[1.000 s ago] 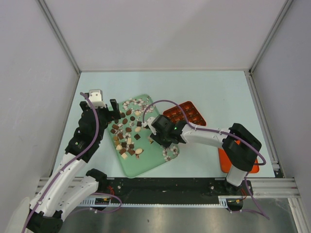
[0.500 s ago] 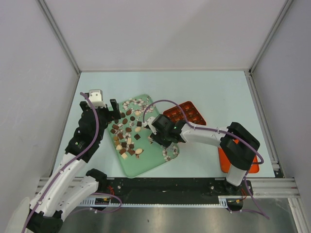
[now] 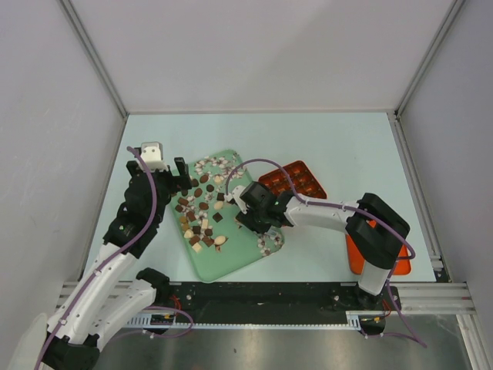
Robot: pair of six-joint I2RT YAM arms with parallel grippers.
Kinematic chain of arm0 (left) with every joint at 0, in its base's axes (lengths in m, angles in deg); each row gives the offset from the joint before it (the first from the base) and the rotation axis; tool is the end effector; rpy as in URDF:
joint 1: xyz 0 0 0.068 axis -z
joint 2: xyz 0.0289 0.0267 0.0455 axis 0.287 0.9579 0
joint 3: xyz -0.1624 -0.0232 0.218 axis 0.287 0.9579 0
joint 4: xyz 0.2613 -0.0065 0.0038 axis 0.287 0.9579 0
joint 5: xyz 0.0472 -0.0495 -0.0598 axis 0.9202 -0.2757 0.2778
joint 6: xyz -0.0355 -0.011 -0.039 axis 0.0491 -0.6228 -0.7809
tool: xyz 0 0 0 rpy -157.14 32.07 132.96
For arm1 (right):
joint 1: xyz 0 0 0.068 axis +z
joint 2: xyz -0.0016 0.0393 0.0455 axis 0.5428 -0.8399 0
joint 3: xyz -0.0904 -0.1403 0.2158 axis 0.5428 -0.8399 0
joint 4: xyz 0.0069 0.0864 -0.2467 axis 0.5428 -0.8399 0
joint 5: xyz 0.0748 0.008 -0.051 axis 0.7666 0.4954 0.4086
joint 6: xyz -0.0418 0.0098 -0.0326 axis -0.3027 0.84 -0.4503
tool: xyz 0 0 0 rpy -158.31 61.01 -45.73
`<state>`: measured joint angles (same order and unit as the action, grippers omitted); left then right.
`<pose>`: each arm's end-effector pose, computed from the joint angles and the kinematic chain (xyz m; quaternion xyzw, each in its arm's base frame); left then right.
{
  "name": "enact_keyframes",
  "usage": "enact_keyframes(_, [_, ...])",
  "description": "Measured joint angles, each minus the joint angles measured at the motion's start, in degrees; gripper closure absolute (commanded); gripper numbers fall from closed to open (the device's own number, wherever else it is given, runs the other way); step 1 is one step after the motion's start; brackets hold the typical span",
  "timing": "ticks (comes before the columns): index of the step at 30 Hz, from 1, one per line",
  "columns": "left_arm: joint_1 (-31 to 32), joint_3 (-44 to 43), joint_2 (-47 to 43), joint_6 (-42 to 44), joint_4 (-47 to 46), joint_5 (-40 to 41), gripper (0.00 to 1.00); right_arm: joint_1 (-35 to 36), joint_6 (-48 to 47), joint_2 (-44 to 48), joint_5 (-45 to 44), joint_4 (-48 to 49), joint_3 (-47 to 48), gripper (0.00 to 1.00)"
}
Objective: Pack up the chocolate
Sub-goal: Adjust the fake chocolate on the plate.
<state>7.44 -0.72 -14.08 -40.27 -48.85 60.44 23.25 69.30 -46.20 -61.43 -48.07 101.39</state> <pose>0.1612 -0.0559 0.3380 -0.0345 0.7611 -0.0175 0.6474 0.2011 0.2985 0.1814 -0.4879 0.8303 0.1086 0.2465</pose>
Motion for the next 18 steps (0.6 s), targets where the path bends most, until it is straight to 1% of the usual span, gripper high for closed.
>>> enact_keyframes(2, [0.0, 0.0, 0.0, 0.0, 0.0, 0.0, 0.0, -0.11, -0.17, 0.0, 0.02, 0.63, -0.52, 0.54])
enact_keyframes(6, [0.0, 0.0, 0.0, 0.0, 0.0, 0.0, 0.0, -0.61, -1.05, 0.0, 0.74, 1.77, -2.01, 0.55])
enact_keyframes(12, [0.0, 0.02, -0.11, -0.07, -0.02, -1.66, 0.0, -2.14, -1.25, 0.0, 1.51, 4.44, -3.85, 0.49])
enact_keyframes(18, [0.0, 0.28, -0.11, -0.13, -0.02, -3.82, 0.0, -2.67, -1.22, 0.37, 2.23, 5.9, -4.7, 0.49])
